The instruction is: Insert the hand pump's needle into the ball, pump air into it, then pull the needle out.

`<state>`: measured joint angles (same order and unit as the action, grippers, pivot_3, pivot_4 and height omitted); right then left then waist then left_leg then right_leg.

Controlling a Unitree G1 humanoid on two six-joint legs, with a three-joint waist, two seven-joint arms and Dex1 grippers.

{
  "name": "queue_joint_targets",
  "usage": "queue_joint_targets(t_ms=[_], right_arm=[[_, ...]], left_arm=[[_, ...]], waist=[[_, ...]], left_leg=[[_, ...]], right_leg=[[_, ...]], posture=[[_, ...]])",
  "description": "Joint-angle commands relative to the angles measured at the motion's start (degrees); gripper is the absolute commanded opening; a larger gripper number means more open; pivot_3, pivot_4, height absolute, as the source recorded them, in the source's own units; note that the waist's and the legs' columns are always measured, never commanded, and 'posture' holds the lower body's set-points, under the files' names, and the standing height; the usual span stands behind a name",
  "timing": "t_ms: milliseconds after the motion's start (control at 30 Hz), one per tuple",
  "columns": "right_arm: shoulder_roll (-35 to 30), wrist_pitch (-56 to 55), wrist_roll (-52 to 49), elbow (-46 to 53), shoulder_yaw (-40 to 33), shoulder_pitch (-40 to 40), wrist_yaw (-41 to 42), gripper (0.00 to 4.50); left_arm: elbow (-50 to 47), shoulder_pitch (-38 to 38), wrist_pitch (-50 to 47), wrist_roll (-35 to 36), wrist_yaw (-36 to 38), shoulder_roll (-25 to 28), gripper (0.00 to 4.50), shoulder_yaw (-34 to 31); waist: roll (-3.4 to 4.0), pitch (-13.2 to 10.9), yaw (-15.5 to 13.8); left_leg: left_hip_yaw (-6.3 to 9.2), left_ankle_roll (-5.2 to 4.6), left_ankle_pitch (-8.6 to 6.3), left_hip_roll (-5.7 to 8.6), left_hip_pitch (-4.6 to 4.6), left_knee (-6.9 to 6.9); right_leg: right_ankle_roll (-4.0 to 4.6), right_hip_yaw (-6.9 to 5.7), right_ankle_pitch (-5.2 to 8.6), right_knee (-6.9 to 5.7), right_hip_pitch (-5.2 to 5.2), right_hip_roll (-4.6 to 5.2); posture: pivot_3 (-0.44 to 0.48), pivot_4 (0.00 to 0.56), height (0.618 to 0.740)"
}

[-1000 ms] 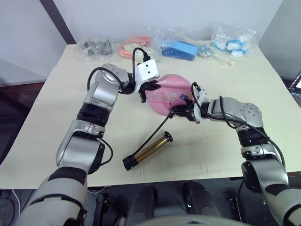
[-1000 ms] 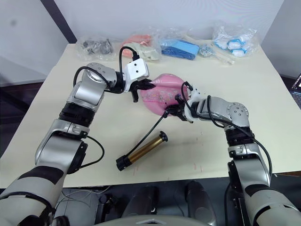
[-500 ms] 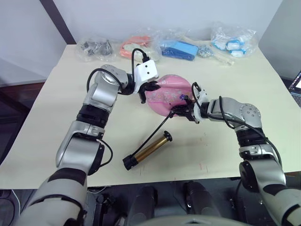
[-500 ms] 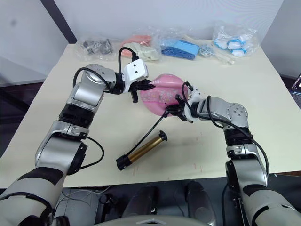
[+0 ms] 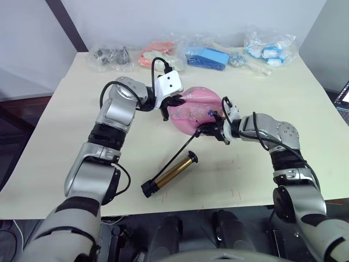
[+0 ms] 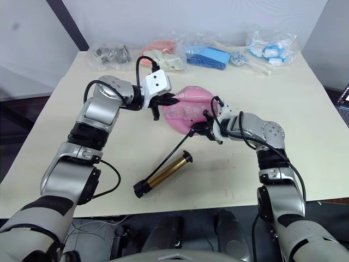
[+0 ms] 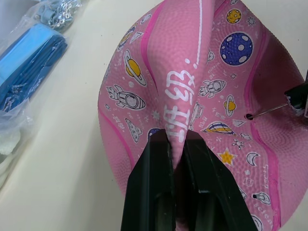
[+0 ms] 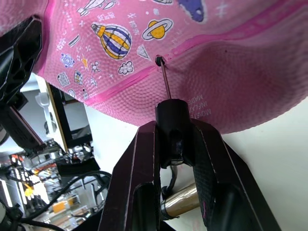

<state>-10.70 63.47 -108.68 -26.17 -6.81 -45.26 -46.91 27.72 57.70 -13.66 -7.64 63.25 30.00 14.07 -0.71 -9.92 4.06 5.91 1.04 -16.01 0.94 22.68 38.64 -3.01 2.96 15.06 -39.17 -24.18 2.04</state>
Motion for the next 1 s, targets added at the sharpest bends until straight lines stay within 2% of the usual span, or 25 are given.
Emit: queue_joint_targets(t_ms=[33, 500, 1000], right_arm=[[1.0, -1.7, -0.5, -0.4, -1.8, -1.4, -1.9, 0.4], [5.7, -7.7, -1.3, 1.1, -6.2, -1.5, -9.0, 0.4], [6.6, -8.2, -0.9, 0.4, -7.2, -2.5, -9.3, 0.4]], left_arm=[[-2.1, -0.7, 0.2, 0.7, 1.1, -0.4, 0.01, 1.0], [-3.7, -1.9, 0.2, 0.9, 1.8, -0.1, 0.01, 0.9], [-3.4, -2.5, 1.0, 0.8, 2.2, 0.3, 0.01, 1.2]], waist=[[0.0, 0.0, 0.0], [0.0, 0.0, 0.0], [0.0, 0.0, 0.1]], left_leg=[[-0.01, 0.0, 0.0, 0.0, -0.01, 0.01], [-0.03, -0.3, -0.08, 0.04, -0.21, 0.53], [-0.02, -0.32, -0.07, 0.03, -0.21, 0.52]], right_leg=[[0.0, 0.01, 0.0, -0.02, 0.0, 0.0], [0.1, 0.1, -0.07, -0.75, 0.03, -0.06], [0.12, 0.09, -0.08, -0.73, 0.04, -0.08]], posture=[[0.0, 0.15, 0.74], [0.0, 0.15, 0.74], [0.0, 0.15, 0.74]])
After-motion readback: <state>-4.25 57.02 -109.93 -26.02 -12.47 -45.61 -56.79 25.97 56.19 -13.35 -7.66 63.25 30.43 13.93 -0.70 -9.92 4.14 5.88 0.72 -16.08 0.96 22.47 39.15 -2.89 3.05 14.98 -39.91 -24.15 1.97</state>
